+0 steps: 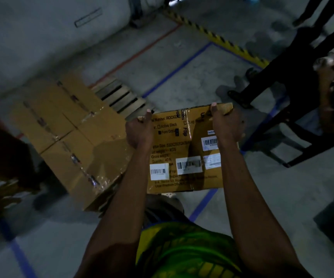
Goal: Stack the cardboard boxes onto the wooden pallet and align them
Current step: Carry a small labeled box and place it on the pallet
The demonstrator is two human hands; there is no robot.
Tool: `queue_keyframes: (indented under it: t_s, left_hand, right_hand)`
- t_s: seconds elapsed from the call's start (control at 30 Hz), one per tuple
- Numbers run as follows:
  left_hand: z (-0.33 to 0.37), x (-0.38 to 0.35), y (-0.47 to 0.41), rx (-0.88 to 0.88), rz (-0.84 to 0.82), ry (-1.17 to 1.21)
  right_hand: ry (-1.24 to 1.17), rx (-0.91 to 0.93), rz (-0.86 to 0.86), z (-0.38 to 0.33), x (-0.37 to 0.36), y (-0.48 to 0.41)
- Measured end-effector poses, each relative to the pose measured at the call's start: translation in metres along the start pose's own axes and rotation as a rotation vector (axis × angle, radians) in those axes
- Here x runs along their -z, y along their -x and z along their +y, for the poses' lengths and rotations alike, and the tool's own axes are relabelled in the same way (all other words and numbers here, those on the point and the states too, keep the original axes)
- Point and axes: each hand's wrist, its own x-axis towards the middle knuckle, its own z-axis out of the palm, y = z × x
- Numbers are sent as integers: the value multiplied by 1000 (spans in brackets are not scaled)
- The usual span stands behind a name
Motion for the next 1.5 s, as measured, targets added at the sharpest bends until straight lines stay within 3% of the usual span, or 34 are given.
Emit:
queue_keyframes:
  t_s: [0.17,0.37,0.77,1.0,1.3,1.5]
  left_hand:
    - [62,-61,-66,7,5,16]
    - [92,-93,-118,85,55,43]
    - [123,-139,-234,385,377,195]
    - [149,-136,-298,408,490,267]
    - [149,-127,-405,410,543,424]
    - [158,-135,-489,457,565,432]
  right_hand:
    - [-78,-26,-45,-50,-33,-88]
    - [-60,-150,-136,-61,-96,-164]
    - [190,222,-472,-198,-232,-269]
    - [149,317,-519,-265,-306,-276]
    - [78,214,-469,-308,-396,-273]
    - [43,176,-586,-342,-476,-305]
